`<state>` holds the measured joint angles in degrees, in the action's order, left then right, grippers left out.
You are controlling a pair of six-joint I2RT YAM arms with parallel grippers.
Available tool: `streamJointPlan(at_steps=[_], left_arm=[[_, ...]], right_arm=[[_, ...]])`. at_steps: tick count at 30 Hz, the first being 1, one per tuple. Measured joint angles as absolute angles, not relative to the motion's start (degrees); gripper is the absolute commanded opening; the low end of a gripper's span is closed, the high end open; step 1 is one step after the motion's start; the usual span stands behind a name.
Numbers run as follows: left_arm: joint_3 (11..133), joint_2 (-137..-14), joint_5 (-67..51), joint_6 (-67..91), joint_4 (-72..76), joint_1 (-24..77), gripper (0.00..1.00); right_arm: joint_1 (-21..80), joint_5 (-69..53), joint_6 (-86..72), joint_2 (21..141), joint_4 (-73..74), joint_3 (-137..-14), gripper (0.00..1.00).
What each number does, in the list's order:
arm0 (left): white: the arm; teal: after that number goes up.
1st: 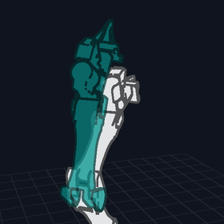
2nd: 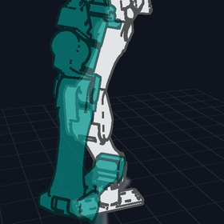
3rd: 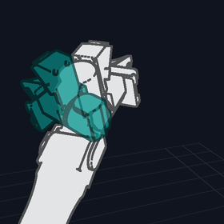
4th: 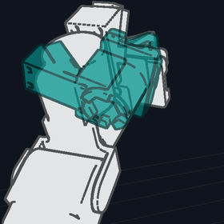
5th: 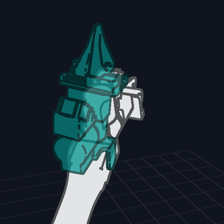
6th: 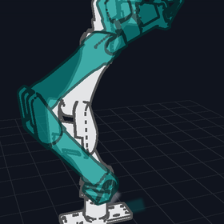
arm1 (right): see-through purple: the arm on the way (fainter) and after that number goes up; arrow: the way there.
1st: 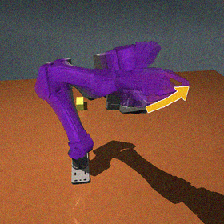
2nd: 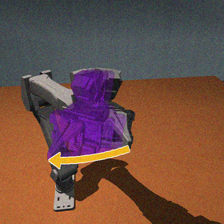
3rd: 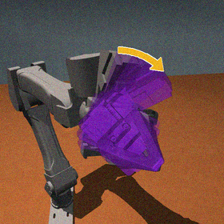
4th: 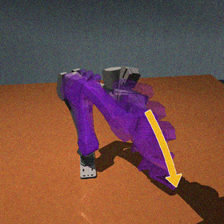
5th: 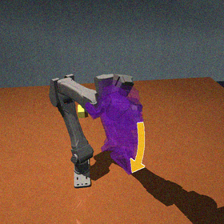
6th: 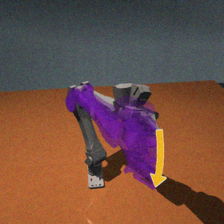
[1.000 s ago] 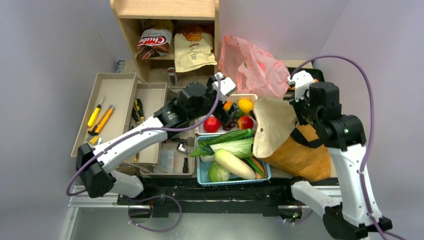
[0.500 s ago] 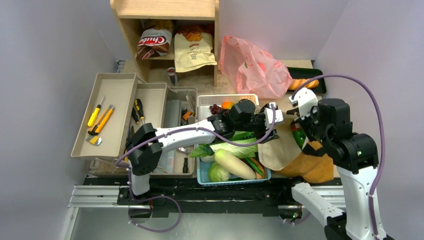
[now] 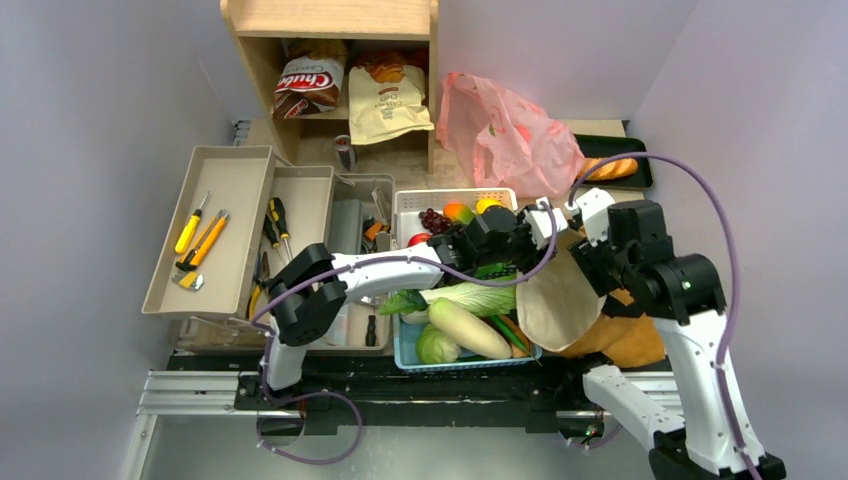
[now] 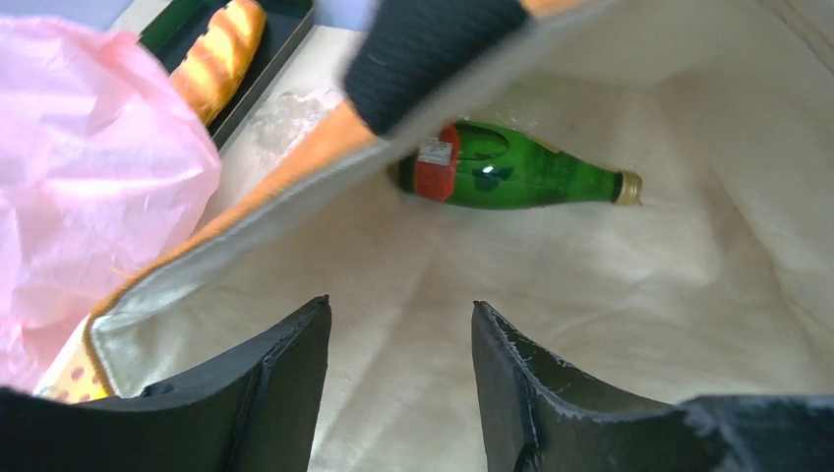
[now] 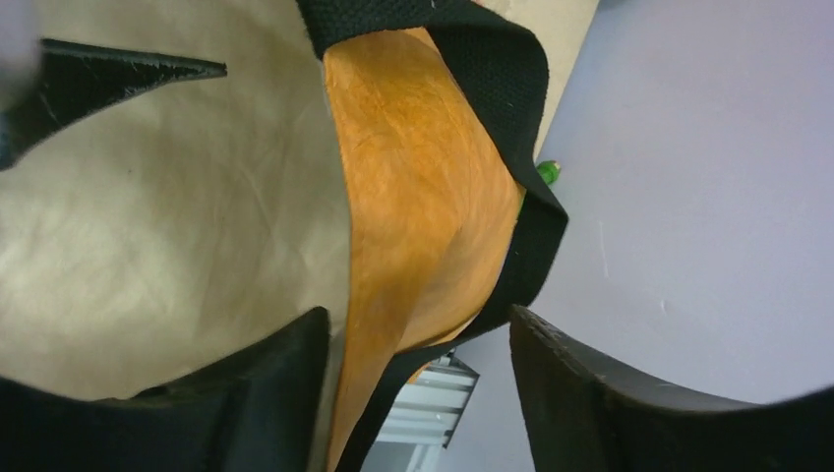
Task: Untie the knot of the grocery bags and take out the mixed food
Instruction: Adjust the takeout bag at the center of the board.
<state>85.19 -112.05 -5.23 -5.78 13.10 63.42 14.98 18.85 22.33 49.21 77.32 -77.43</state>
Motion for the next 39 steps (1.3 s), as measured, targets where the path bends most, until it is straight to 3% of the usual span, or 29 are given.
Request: streamJointPlan(at_steps=[2, 4, 5, 6, 7, 10, 16, 21, 27, 33, 39], left_arm=[[85.2, -112.1, -3.8, -2.8, 13.7, 62.9, 0.53], [85.1, -112.1, -2.8, -0.6, 15.0, 62.2, 0.55], [84.6, -112.1, -2.2, 0.3, 15.5, 61.7, 0.58], [84.1, -112.1, -1.7, 0.9, 16.0, 61.4, 0.62], [83.3, -112.0, -1.0, 1.6, 17.0, 61.0, 0.67], [81.5, -111.1, -1.3, 3.5, 19.1, 59.5, 0.75], [80.8, -107.9, -11.4, 0.1, 21.9, 53.4, 0.79], [92.2, -112.5, -18.9, -8.2, 16.9, 50.8, 0.85], [104.0, -120.9, -28.1, -12.8, 10.9, 51.7, 0.85], [104.1, -122.9, -30.0, -14.2, 9.3, 52.0, 0.81], [102.0, -123.0, -28.7, -10.1, 14.2, 50.3, 0.91]], right_arm=[[15.0, 18.9, 21.6, 50.5, 76.2, -75.5, 0.59], [14.9, 18.8, 20.4, 51.6, 75.2, -73.1, 0.39], [14.9, 18.7, 20.2, 51.8, 73.9, -72.4, 0.18], [14.8, 18.8, 19.9, 51.9, 73.3, -71.7, 0.04], [14.6, 19.0, 19.8, 51.9, 73.3, -71.0, 0.00], [14.0, 20.3, 19.3, 51.5, 73.5, -70.6, 0.00], [13.7, 21.6, 19.4, 50.2, 73.4, -70.7, 0.00], [13.6, 21.7, 20.3, 50.5, 72.1, -70.7, 0.00], [12.4, 21.5, 23.2, 54.0, 68.8, -72.1, 0.00], [8.6, 19.4, 26.9, 58.7, 64.5, -74.8, 0.00], [5.8, 16.9, 29.8, 60.2, 63.0, -76.2, 0.00]])
